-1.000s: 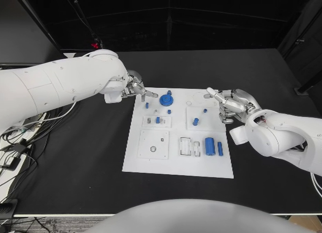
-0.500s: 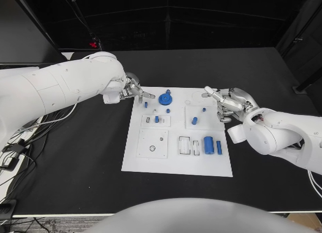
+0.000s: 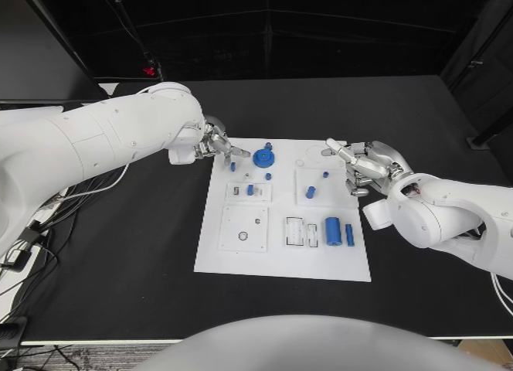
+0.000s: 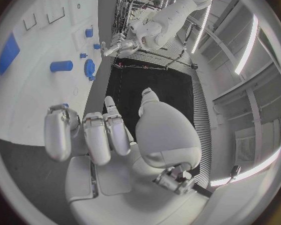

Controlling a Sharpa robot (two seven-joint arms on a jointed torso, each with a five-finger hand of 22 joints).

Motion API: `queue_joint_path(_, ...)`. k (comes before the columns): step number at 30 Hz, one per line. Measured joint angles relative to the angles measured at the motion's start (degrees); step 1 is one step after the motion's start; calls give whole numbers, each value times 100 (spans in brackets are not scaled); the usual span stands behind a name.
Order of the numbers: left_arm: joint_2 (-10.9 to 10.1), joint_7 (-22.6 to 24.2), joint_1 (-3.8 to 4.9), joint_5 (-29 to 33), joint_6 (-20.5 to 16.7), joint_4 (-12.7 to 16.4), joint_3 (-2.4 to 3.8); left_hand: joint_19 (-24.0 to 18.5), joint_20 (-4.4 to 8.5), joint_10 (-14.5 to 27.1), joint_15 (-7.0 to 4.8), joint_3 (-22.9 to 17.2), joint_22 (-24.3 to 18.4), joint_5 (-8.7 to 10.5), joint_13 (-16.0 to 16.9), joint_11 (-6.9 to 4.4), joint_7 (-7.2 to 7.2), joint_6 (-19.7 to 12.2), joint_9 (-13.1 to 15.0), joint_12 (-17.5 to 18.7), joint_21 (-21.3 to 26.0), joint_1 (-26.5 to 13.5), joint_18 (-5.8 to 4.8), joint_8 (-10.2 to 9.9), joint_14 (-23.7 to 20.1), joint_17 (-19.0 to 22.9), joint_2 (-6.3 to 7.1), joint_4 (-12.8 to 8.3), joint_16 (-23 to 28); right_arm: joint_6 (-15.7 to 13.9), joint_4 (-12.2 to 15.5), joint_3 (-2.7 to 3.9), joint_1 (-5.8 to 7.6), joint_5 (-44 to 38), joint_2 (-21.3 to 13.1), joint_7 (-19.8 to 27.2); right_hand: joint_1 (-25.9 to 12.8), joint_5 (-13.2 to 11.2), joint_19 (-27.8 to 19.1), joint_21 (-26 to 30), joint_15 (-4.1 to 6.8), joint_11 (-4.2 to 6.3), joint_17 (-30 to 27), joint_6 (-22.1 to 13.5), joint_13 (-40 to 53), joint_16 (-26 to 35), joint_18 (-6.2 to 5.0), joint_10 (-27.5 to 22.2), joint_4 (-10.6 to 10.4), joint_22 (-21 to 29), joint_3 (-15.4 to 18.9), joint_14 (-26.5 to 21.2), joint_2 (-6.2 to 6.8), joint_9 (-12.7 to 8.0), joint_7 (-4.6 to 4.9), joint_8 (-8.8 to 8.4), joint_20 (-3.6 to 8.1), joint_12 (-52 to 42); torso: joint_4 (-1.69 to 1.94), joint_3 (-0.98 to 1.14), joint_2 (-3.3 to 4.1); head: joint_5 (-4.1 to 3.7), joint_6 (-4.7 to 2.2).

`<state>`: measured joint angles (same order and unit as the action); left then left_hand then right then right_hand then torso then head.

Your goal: Assemble the parts on the task board

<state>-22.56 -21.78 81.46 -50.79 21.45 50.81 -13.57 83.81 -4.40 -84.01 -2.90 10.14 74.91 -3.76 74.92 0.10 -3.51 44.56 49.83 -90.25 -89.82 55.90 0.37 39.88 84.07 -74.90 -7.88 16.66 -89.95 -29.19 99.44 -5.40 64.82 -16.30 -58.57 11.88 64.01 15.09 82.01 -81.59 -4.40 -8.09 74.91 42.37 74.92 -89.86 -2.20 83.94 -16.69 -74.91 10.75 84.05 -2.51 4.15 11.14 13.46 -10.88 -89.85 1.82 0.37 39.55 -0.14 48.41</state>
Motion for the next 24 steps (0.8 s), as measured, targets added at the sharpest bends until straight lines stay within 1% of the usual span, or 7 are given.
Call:
queue_joint_path(5, 25, -1, -47, 0, 107, -127, 0, 0, 0, 0, 0, 16, 0, 0, 0, 0, 0, 0, -13, 0, 0, 45, 0, -27, 0, 0, -45, -16, 0, -1, 14, 0, -1, 0, -3, 0, 0, 0, 0, 0, 0, 0, 0, 0, 0, 0, 0, 0, 0, 0, 0, 0, 0, 0, 0, 29, 0, 0, 0, 3, 1, -6, -1)
queue_joint_path(8, 37, -2, -72, -4, 161, -175, 0, 0, 0, 0, 0, 15, 0, 0, 0, 0, 0, 0, -13, 0, 0, 45, 0, -27, 0, 0, -45, -16, 0, -2, 20, 0, -2, 0, -4, 1, 0, 0, 0, 0, 0, 0, 0, 0, 0, 0, 0, 0, 0, 0, 0, 0, 0, 0, 0, 29, 0, 0, 0, 3, 1, -8, 4)
queue_joint_path(16, 97, 11, -101, -51, 254, -268, -1, 0, 0, 0, 0, 28, 0, 0, 0, 0, 0, 0, -18, 0, 0, 45, 0, -27, 0, 0, -45, -3, 0, -3, 20, 0, -3, 0, -4, 2, 0, 0, 0, 0, 0, 0, 0, 0, 0, 0, 0, 0, 0, 0, 0, 0, 0, 0, 0, 29, 0, 0, 0, 2, 1, -9, 12)
queue_joint_path(19, 128, 36, -115, -73, 259, -298, -1, 0, 0, 0, 0, 28, 0, 0, 0, 0, -17, 19, -18, 0, 0, 45, 0, -27, 0, 0, -45, -3, 0, -3, 20, 0, -3, 0, 0, 2, 0, 0, 0, 0, 0, 0, -1, 0, 0, 0, 0, 0, 0, 0, 0, 0, 0, 0, 0, 29, 0, 0, 0, 1, 1, -10, 12)
queue_joint_path(24, 176, 93, -147, -102, 254, -366, -1, 0, 0, 0, 0, 28, 0, 0, 0, 0, 0, 40, -24, 0, 0, 45, 0, -27, 0, 0, -44, -3, 0, -3, 12, 0, -3, 0, 1, 3, 0, 6, 0, 0, 0, 0, -1, 0, 0, 0, 0, 0, 0, 0, 0, 0, 0, 0, 0, 29, 0, 0, -2, 0, 1, -12, 9)
